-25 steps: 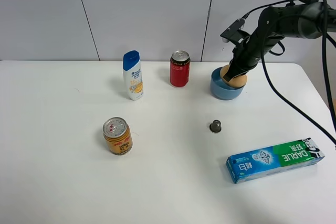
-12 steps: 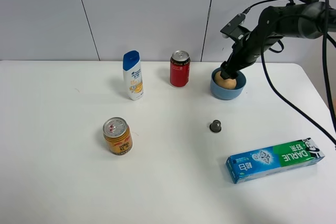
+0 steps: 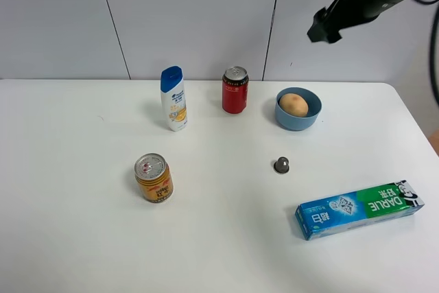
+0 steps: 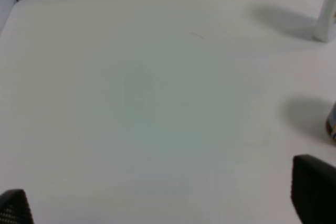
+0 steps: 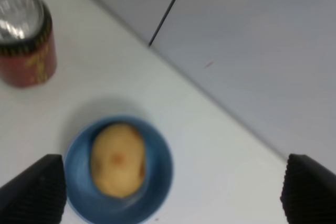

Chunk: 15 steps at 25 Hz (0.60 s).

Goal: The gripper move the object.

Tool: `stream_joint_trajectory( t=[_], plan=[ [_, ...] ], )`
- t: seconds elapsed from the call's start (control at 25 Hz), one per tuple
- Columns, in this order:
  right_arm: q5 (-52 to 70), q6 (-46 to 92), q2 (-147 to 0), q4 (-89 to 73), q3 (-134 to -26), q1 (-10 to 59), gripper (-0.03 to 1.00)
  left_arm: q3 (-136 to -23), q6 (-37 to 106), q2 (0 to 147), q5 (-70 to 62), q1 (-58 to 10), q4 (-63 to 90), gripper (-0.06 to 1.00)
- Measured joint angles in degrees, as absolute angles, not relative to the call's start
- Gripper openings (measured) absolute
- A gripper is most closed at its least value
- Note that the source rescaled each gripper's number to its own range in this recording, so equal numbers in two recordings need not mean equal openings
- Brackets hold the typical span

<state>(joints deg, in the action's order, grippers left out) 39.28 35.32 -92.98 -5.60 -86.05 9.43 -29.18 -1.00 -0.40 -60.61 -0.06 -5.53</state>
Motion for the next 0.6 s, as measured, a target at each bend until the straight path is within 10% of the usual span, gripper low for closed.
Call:
stream_joint_trajectory(
  t=[0.6],
  plan=[
    [45.2,20.1,-57.9,-5.8,-82.6,9.0,0.81,-29.2,-1.0,-0.4,-60.6,-0.1,-5.5,1.0]
  ],
)
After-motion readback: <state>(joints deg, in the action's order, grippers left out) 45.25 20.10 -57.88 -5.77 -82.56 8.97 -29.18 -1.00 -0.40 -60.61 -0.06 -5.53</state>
